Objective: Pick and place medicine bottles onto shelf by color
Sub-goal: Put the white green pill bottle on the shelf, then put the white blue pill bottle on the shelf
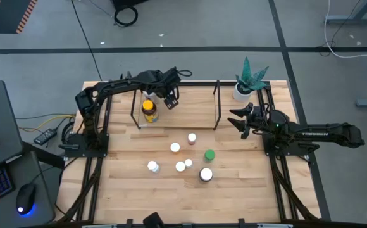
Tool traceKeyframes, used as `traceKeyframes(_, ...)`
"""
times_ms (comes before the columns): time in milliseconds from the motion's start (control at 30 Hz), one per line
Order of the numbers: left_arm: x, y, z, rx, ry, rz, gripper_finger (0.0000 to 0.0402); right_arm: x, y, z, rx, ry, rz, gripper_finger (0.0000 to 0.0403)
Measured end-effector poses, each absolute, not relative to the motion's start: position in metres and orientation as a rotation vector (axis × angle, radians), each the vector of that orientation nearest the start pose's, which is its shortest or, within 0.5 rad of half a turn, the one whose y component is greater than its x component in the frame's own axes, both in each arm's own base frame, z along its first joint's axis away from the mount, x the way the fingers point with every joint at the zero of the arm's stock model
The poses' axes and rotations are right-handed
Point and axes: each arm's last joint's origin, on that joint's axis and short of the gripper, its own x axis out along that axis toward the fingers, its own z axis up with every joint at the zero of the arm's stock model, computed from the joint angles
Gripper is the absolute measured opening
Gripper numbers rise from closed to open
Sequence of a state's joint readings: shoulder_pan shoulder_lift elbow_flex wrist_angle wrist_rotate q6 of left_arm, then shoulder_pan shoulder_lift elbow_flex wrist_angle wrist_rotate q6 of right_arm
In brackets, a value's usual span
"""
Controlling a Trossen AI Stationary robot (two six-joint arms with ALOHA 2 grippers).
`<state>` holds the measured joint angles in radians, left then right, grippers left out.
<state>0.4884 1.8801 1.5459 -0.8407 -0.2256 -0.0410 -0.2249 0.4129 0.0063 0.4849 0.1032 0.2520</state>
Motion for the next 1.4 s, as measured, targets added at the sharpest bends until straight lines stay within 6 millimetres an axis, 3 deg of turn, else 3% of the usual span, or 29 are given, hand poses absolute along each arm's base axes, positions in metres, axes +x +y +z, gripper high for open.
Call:
traceKeyframes(867, 0.342, 0.187, 0.238, -0.163, 1.202, 0.638, 0.0272, 0.119, -0.030, 0.175, 0.245, -0.120, -0.316, 0.0243)
traceKeyframes(1200, 0.338, 0.181, 0.263, -0.075, 1.131, 0.660, 0.0273, 0.119, -0.030, 0.175, 0.245, -0.120, -0.316, 0.0243)
traceKeyframes(1400, 0.339, 0.164, 0.280, 0.008, 1.089, 0.604, 0.0273, 0.119, -0.030, 0.175, 0.245, -0.120, -0.316, 0.0243)
